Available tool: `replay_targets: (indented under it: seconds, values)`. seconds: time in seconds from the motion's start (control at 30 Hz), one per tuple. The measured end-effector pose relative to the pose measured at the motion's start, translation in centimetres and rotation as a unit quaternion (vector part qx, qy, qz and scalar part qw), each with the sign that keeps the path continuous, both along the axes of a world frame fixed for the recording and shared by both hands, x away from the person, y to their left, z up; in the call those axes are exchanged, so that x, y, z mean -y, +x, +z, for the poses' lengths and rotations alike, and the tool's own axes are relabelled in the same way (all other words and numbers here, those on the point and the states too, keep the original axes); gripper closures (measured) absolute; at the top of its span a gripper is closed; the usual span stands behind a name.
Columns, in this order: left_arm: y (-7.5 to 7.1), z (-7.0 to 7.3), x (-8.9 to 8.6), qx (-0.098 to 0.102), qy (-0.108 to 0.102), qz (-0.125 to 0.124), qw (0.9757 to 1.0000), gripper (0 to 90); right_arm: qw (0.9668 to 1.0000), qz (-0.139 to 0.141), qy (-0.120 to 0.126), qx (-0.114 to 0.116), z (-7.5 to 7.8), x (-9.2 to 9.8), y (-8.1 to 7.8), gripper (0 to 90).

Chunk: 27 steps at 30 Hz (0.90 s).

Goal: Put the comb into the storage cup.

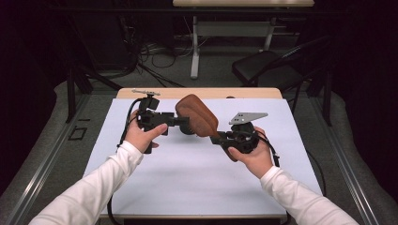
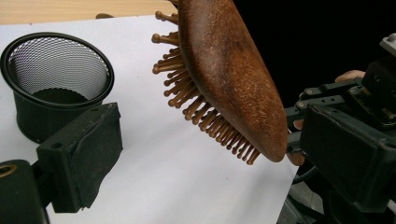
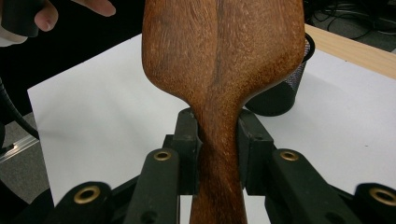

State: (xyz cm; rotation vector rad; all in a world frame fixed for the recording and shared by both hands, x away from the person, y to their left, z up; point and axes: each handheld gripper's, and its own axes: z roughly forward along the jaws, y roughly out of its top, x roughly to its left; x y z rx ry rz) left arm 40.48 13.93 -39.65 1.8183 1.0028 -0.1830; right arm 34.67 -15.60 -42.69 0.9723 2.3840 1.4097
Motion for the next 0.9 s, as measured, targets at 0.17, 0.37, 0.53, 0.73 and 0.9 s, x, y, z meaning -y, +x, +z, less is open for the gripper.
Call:
replay_targets:
  seconds: [0.17, 0.37, 0.53, 0.73, 0.9]
  values:
    - [0.07, 0.35, 0.07, 0.005, -0.004, 0.001, 1.0, 6.4, 1.0, 0.001, 0.004, 0.007, 0.05, 0.02, -0.05, 72.1]
    - [0.31, 0.68, 0.06, 0.005, -0.007, 0.003, 1.0, 6.5, 0.9998, 0.005, 0.012, 0.012, 0.1, -0.06, -0.13, 72.1]
    - [0.39, 0.78, 0.26, 0.006, -0.007, 0.0, 1.0, 8.0, 0.9996, 0.005, 0.023, 0.018, 0.15, -0.1, -0.12, 72.1]
    - [0.62, 0.9, 0.33, 0.005, -0.011, -0.002, 0.9999, 8.1, 0.9992, 0.007, 0.031, 0.024, 0.27, -0.14, -0.22, 72.1]
    - [0.89, 0.97, 0.34, 0.003, -0.02, -0.001, 0.9998, 8.2, 0.999, 0.009, 0.034, 0.028, 0.28, -0.22, -0.27, 72.1]
